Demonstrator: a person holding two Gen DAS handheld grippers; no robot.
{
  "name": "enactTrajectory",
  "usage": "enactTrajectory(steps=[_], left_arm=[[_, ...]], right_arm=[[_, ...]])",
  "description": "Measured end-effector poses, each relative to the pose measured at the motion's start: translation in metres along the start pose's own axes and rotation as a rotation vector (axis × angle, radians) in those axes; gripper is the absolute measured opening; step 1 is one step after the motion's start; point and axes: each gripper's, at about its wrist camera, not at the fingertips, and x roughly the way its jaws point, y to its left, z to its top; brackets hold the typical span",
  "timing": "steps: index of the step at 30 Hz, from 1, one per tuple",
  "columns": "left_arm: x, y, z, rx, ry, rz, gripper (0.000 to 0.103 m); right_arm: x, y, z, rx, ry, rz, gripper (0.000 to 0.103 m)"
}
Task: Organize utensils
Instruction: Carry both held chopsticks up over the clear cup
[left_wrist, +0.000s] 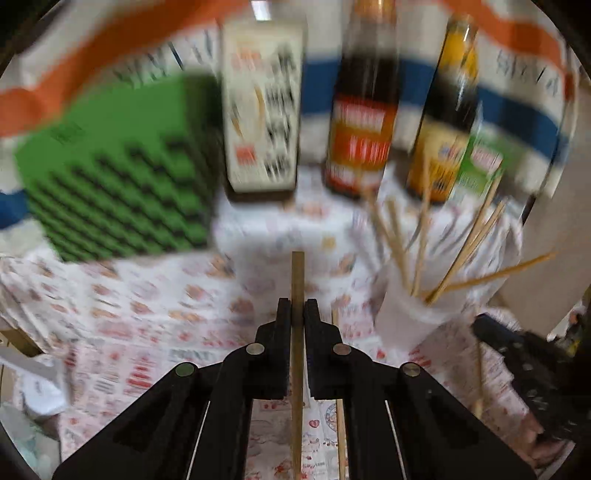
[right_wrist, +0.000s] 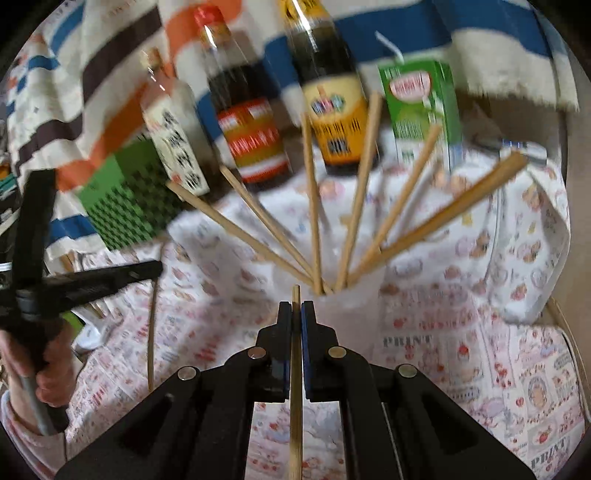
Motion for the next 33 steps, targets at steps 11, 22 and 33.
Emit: enactTrajectory(steps=[11,22,33], left_arm=[[-0.078,0.014,0.007,-0.007,-0.207,-0.015,0.006],[-0.109,0.003,0.015,-0.012,-0.268,-0.163,0.006],[-0.112,-0.001,0.051,-0.118,-0.419,-0.244,0.006]], right_arm=[[-0.031,0.010,0.009,-0.050,-0.161,-0.025,0.006],[-0.071,0.026,0.034,-0.074,-0.293,0.010,0.006],[-0.100,0.046,0.103,-0.115,-0.495,-0.034,0.006]])
